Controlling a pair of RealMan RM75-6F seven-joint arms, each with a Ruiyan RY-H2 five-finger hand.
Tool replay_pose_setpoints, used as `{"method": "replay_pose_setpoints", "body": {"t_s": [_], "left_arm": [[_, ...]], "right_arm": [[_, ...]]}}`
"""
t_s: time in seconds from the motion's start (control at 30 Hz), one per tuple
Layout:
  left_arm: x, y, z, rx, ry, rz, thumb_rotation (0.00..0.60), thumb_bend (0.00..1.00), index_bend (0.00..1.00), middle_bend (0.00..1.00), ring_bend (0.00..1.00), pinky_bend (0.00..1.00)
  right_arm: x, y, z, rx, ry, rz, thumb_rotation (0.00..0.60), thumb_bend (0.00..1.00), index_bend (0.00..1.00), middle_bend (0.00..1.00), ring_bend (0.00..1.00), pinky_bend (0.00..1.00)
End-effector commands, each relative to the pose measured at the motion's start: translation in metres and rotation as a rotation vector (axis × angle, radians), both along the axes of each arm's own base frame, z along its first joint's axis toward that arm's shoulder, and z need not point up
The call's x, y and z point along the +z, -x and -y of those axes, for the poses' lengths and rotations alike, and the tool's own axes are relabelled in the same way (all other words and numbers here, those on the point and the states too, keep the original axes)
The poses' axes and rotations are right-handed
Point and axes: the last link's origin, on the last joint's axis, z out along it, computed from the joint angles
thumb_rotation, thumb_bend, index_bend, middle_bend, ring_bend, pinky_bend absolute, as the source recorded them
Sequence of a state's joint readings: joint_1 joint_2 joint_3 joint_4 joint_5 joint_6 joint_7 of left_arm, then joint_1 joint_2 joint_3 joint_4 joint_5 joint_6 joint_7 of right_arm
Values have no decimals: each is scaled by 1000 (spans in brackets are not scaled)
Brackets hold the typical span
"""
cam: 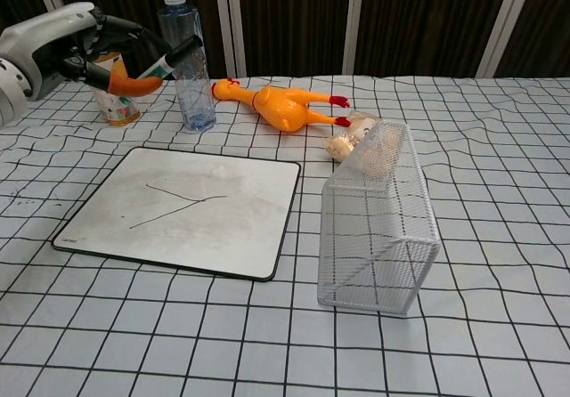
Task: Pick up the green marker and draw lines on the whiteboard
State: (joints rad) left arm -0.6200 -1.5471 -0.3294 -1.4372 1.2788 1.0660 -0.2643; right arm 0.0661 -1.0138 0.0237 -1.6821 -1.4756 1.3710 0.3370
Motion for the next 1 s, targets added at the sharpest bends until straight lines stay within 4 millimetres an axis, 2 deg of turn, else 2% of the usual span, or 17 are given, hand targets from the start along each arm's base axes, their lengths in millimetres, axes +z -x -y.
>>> {"method": "replay_pose_setpoints", "body": {"t_s": [0.03, 0.23, 0.57, 0.67, 0.8, 0.9, 1.0], "left_arm": [[5, 21, -10, -82, -59, -354, 600, 494, 697, 211, 13, 32], [-3, 53, -8, -139, -68, -664, 600, 457, 697, 211, 13, 30], [-14, 91, -1, -94, -28, -808, 600, 424, 680, 185, 12, 27], [-15, 96, 1, -86, -24, -824, 600, 384, 620, 138, 6, 10], [-16, 102, 2, -71, -23, -844, 600, 297, 473, 20, 0, 0], [-15, 104, 3, -61, -19, -842, 600, 265, 388, 0, 0, 0], [-12, 106, 4, -44, -16, -834, 600, 257, 351, 0, 0, 0]], "right_arm": [[0, 0, 0, 0, 0, -1, 600, 268, 0, 0, 0, 0], [0, 0, 0, -1, 2, -3, 600, 268, 0, 0, 0, 0], [0, 0, 0, -1, 2, -6, 600, 268, 0, 0, 0, 0], [0, 0, 0, -1, 3, -7, 600, 268, 0, 0, 0, 0], [0, -1, 0, 1, 2, -8, 600, 268, 0, 0, 0, 0], [0, -1, -1, 1, 1, -9, 600, 268, 0, 0, 0, 0], [0, -1, -1, 1, 3, -9, 600, 268, 0, 0, 0, 0]]}}
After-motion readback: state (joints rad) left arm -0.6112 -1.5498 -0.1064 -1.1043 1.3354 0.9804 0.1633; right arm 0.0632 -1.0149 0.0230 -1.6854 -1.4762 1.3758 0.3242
